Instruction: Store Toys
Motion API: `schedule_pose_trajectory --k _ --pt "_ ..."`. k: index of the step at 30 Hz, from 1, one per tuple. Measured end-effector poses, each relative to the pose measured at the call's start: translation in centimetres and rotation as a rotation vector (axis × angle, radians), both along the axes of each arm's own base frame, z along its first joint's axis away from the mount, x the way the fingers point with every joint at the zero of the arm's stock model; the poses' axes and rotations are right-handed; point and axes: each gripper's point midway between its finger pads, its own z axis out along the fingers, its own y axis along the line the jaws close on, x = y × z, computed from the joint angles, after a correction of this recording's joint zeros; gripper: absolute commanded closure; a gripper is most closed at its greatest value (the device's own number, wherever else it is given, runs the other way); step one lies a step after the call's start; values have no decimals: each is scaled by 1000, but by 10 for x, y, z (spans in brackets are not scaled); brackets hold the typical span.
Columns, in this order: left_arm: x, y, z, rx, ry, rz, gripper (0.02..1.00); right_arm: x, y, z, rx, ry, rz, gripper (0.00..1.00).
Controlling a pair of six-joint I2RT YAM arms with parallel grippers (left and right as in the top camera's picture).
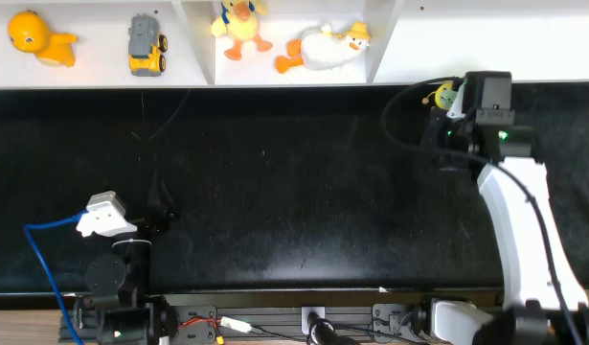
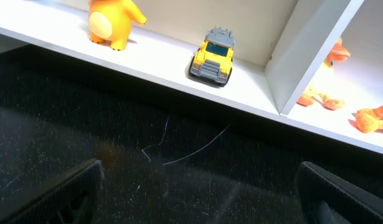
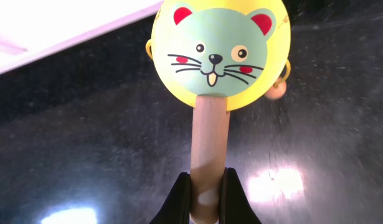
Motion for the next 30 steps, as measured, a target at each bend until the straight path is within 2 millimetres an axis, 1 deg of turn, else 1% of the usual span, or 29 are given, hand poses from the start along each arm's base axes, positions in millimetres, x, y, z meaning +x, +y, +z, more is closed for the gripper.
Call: schedule_pose_trajectory --k 2,4,8,11,15,21,24,27,30 --pt "0 0 0 0 0 0 20 5 -1 -9 13 11 16 956" --pt "0 0 0 0 0 0 20 9 1 -12 19 6 41 954" --pt "0 0 0 0 0 0 20 19 5 -12 14 -31 108 954" --pt "0 0 0 0 0 0 20 20 7 -10 5 -45 151 956" --pt "0 0 0 0 0 0 20 30 8 -3 -24 -95 211 956" --pt "0 0 0 0 0 0 20 50 6 16 -82 -202 279 954" --pt "0 0 0 0 0 0 20 60 6 20 -103 -241 296 954" --pt "0 0 0 0 0 0 20 69 6 16 -107 -257 311 956" --pt "0 0 0 0 0 0 20 75 7 4 -102 -234 327 956"
